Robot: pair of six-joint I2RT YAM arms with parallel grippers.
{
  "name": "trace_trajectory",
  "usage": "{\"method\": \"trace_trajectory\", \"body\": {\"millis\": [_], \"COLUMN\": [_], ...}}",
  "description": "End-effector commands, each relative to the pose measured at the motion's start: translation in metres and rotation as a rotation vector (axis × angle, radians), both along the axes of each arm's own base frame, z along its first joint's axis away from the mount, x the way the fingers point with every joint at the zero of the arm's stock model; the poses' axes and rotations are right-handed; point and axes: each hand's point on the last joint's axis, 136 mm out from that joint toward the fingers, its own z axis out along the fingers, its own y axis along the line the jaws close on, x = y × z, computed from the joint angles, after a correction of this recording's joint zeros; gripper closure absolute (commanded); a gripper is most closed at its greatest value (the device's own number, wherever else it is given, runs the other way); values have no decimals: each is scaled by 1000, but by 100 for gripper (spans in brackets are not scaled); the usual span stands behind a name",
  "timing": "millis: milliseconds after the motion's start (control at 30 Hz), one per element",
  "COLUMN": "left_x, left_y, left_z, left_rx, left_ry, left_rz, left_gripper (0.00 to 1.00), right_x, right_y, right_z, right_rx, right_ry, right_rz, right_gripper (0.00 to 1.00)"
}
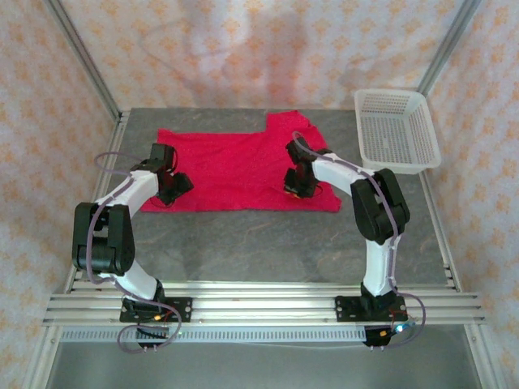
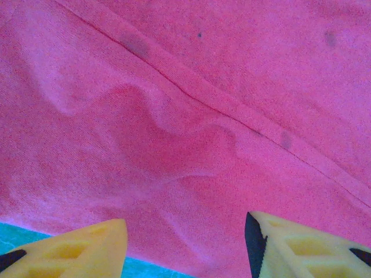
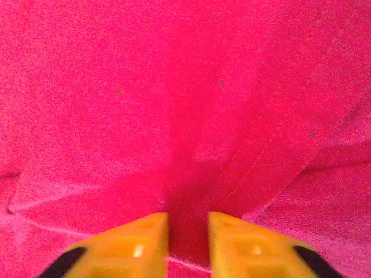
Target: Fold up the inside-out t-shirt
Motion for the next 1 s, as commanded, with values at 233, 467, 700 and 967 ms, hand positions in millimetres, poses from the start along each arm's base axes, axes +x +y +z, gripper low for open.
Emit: {"method": "trace_trajectory", "body": {"millis": [233, 467, 700, 967], "left_x": [2, 2, -2, -8], "left_y": [4, 4, 3, -1], "left_z": [10, 7, 0, -2], "left_rx": [19, 19, 21, -7], "left_ry": [-9, 0, 15, 8], "left_rz": [-4, -13, -18, -19], "left_gripper": [44, 44, 45, 45], "right_x": [16, 50, 107, 138], "right_y": [-5, 4, 35, 37], "right_z": [39, 75, 97, 95], "right_rx": [-50, -79, -52, -183], "right_ry": [-100, -189, -321, -246], "right_rz": [14, 63, 149, 251], "right_gripper": [100, 100, 100, 74]}}
